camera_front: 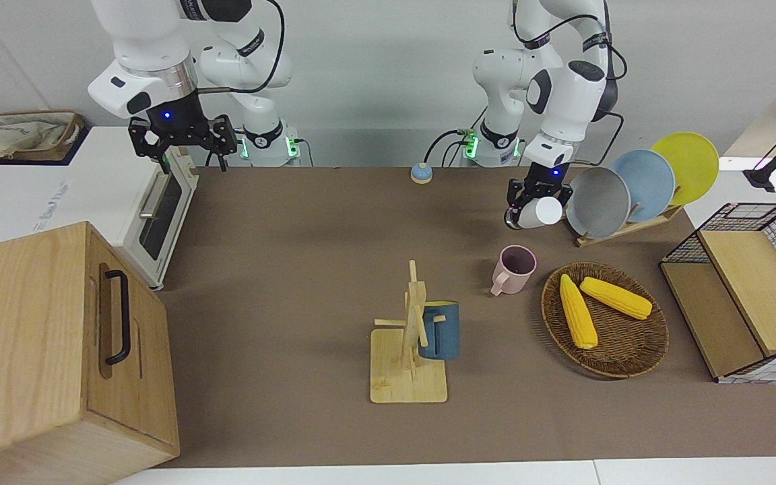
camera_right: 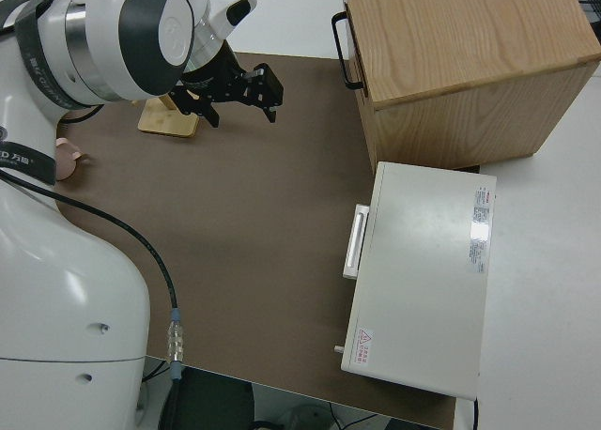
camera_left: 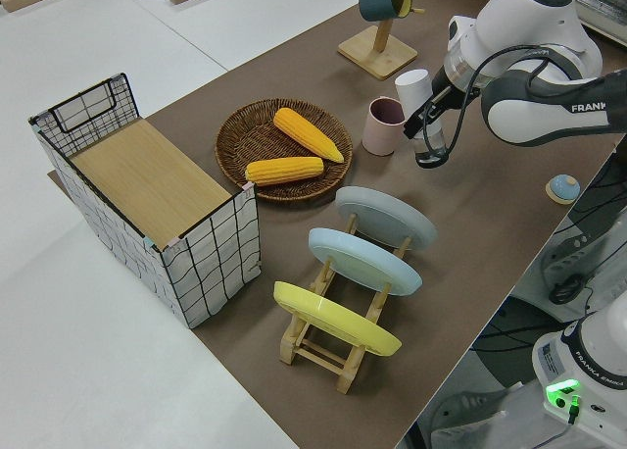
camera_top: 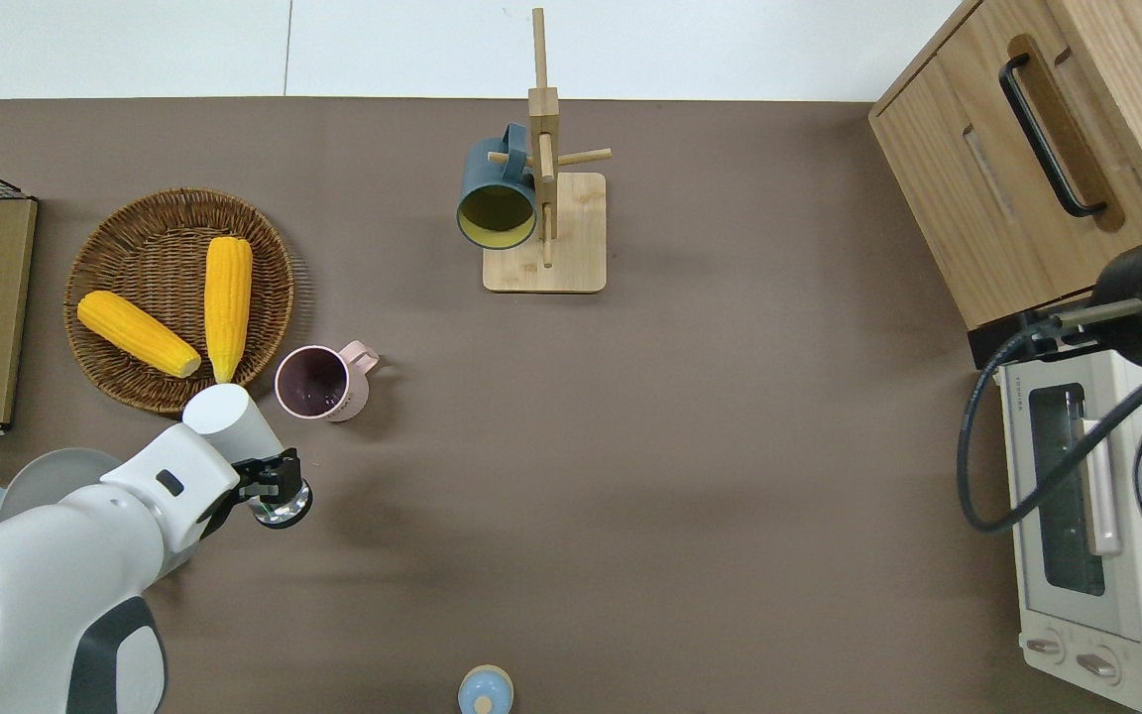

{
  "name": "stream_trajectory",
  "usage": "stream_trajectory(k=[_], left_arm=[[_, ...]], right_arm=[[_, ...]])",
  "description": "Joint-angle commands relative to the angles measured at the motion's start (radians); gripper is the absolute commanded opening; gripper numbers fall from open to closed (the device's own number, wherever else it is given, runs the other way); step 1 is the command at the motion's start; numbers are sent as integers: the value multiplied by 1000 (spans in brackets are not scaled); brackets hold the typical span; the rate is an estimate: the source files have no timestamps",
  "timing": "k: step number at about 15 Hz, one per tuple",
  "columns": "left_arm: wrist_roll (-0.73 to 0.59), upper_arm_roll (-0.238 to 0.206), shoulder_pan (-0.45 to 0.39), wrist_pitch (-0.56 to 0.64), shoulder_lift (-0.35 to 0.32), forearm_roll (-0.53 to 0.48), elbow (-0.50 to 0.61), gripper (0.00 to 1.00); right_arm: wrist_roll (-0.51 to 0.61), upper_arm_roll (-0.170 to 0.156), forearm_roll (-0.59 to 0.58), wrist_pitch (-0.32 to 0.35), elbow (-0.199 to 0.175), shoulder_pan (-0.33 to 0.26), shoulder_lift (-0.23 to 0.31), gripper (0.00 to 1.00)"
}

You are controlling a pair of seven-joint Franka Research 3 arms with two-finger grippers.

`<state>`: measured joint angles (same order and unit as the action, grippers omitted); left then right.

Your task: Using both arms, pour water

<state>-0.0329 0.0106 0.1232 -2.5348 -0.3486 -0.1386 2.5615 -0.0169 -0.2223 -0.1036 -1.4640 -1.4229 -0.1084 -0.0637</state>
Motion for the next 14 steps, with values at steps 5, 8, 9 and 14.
stream_trajectory(k=[5, 8, 9, 14], left_arm=[[18, 12, -108, -148, -95, 27, 22, 0], [13, 14, -142, -313, -69, 30, 19, 0], [11, 14, -146, -349, -60, 30, 14, 0], [-2, 14, -201, -367, -17, 82, -84, 0]], right_arm=[[-18, 0, 15, 10, 1, -4, 7, 987], [-18, 0, 16, 10, 1, -4, 7, 987], [-18, 0, 16, 10, 1, -5, 7, 987], [-18, 0, 16, 10, 1, -5, 7, 987]])
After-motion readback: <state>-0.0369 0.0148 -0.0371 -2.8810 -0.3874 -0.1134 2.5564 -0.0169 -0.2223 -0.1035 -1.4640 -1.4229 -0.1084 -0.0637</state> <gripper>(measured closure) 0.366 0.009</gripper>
